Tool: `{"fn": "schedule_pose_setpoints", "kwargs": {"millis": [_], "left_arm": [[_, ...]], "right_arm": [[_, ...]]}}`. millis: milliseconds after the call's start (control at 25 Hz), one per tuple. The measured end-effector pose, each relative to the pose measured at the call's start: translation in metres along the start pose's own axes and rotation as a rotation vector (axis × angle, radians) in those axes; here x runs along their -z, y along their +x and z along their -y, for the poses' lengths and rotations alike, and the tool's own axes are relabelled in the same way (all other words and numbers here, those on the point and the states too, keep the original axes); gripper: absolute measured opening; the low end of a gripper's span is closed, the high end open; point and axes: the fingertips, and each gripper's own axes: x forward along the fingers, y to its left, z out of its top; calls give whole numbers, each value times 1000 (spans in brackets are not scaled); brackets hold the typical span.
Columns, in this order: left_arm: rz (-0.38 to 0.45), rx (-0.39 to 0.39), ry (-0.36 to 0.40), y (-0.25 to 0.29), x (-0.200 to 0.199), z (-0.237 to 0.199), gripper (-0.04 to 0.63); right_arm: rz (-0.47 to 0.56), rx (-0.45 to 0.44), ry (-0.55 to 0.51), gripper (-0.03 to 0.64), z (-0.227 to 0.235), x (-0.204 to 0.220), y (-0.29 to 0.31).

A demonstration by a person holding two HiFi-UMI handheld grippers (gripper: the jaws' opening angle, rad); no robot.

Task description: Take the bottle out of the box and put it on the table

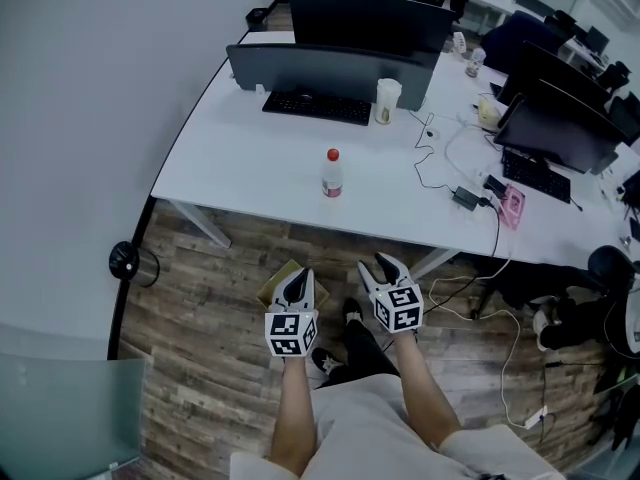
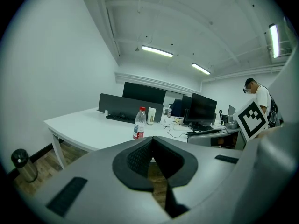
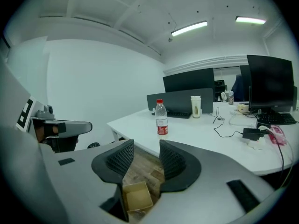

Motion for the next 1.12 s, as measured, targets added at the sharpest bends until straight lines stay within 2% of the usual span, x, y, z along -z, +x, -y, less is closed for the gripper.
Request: {"fn": "schedule_pose_setpoints", "kwargs": {"millis": [320, 520, 840, 1120], "left_arm": [[31, 1, 9, -14, -14, -5, 14], [42, 12, 10, -13, -19, -4, 15], [47, 32, 8, -10, -18, 2, 14], [41, 13, 4, -17, -13, -4, 14]], "right_arm": [[20, 8, -22, 173, -7, -5, -9], [30, 6, -28, 127, -7, -9, -12], [44, 3, -39, 88, -8, -13, -11], [61, -12, -36, 57, -14, -19, -7]]}}
